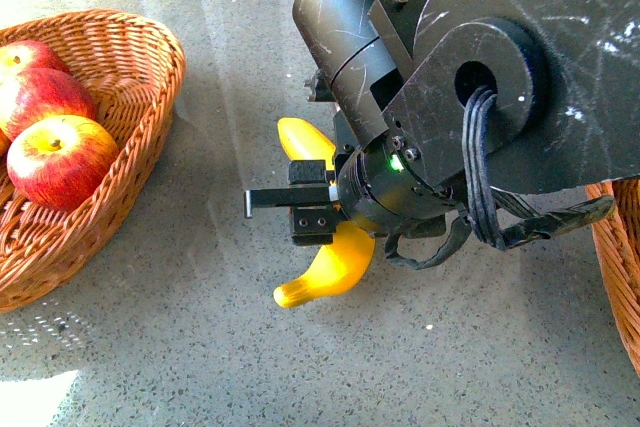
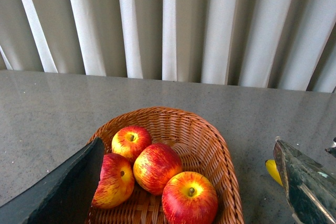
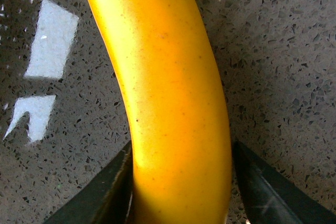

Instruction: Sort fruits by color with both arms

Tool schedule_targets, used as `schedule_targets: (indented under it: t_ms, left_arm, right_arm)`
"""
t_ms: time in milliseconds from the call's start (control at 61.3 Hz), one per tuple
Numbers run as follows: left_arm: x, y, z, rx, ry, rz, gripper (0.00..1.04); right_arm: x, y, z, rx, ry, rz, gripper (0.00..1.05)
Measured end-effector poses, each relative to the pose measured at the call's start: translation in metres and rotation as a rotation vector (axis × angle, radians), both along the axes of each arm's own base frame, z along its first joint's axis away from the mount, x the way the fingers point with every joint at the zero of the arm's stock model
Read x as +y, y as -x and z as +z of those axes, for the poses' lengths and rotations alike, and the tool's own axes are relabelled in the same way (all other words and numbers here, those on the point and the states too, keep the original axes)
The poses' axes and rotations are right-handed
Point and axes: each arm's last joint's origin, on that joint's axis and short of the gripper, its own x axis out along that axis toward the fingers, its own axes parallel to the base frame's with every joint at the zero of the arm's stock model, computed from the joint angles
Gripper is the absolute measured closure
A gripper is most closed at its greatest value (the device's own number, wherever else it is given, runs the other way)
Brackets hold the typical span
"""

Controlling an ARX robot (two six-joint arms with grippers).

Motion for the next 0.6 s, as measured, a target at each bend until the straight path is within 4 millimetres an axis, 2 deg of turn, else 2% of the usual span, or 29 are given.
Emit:
schedule_targets:
  t_ms: [98, 212, 310, 424, 506, 604]
  left_arm:
    - [0.000, 0.000, 0.000, 0.000, 0.000, 0.000, 0.09]
    - [0.000, 0.000, 0.000, 0.000, 0.000, 0.000, 0.09]
    - [0.000, 0.000, 0.000, 0.000, 0.000, 0.000, 0.09]
    - [0.000, 0.000, 0.000, 0.000, 0.000, 0.000, 0.09]
    - [0.000, 0.000, 0.000, 0.000, 0.000, 0.000, 0.09]
    - [0.000, 0.000, 0.000, 0.000, 0.000, 0.000, 0.09]
  right_arm:
    - [-0.004, 0.000, 0.002, 0.003, -0.020, -0.022, 0.67]
    - [-0.013, 0.002, 0.005, -0.003, -0.034, -0.059, 0.68]
    - [-0.023, 0.004, 0.016, -0.026, -0.062, -0.100, 0.68]
    - [-0.037, 0.008, 0.041, -0.119, -0.096, -0.152, 0.68]
    - [-0.058, 0.013, 0.071, -0.236, -0.123, -0.223, 0.68]
    - [-0.082, 0.018, 0.090, -0.301, -0.133, -0.287, 0.68]
